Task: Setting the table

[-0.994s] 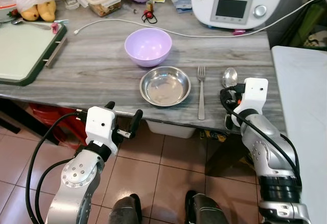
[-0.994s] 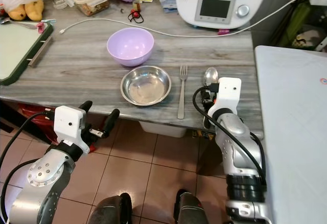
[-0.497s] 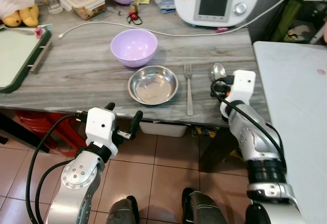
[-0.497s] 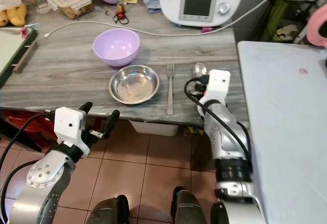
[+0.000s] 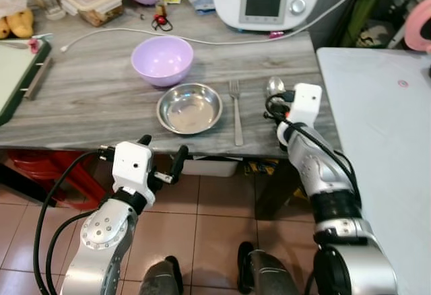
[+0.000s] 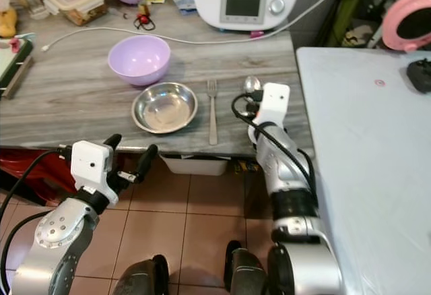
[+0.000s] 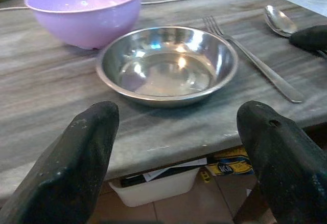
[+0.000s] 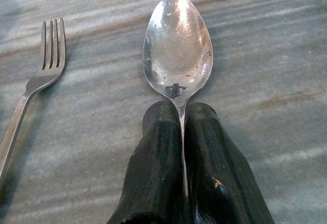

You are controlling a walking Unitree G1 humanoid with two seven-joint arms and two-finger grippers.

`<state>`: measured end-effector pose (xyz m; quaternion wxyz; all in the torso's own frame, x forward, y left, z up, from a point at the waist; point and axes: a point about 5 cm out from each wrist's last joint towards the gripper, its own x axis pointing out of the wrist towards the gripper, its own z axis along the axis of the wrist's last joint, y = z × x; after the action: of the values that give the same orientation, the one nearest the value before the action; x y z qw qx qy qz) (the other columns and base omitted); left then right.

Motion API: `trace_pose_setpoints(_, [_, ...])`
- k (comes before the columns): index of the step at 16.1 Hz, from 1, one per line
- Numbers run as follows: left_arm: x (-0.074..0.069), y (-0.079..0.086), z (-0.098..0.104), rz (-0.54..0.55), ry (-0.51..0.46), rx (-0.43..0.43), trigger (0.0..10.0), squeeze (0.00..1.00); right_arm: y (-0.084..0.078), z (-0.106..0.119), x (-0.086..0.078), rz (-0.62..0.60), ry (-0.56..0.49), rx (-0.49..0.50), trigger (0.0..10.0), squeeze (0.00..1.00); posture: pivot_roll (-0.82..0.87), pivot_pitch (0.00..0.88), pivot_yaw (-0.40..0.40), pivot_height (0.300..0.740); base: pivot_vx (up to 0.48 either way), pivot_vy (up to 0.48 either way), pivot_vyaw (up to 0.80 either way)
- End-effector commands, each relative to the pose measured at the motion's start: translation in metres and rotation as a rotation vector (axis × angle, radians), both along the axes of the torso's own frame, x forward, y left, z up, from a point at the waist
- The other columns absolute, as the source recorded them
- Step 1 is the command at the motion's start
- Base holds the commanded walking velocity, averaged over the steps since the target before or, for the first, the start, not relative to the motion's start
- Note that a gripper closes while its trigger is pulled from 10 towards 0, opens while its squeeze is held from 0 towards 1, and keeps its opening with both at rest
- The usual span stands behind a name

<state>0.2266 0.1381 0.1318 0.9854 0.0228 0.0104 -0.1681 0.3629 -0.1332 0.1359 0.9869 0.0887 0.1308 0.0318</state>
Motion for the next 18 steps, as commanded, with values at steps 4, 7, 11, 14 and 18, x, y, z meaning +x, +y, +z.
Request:
trace_pose_setpoints(4, [-0.003,0.0,0.0,0.002,0.007,0.005,10.0,0.0,0.022,-0.006,0.005,0.075,0.029,0.005,0.0,0.0,0.11,0.213,0.055,0.74,0.0,0.0,0.0])
trace_pose_setpoints(7, [-0.003,-0.001,0.0,0.001,0.008,0.004,10.0,0.0,0.026,0.001,0.01,0.082,-0.005,0.011,0.0,0.0,0.11,0.213,0.055,0.74,0.0,0.0,0.0])
trace_pose_setpoints(11, [-0.003,-0.001,0.0,-0.002,0.01,0.004,10.0,0.0,0.036,0.005,0.015,0.104,-0.026,0.023,0.0,0.0,0.11,0.216,0.057,0.74,0.0,0.0,0.0])
trace_pose_setpoints(14, [-0.003,-0.001,0.0,-0.002,0.01,0.004,10.0,0.0,0.037,0.006,0.015,0.104,-0.027,0.025,0.0,0.0,0.11,0.216,0.058,0.74,0.0,0.0,0.0])
trace_pose_setpoints(18, [-0.003,-0.001,0.0,-0.002,0.01,0.004,10.0,0.0,0.037,0.006,0.015,0.104,-0.027,0.025,0.0,0.0,0.11,0.216,0.058,0.74,0.0,0.0,0.0])
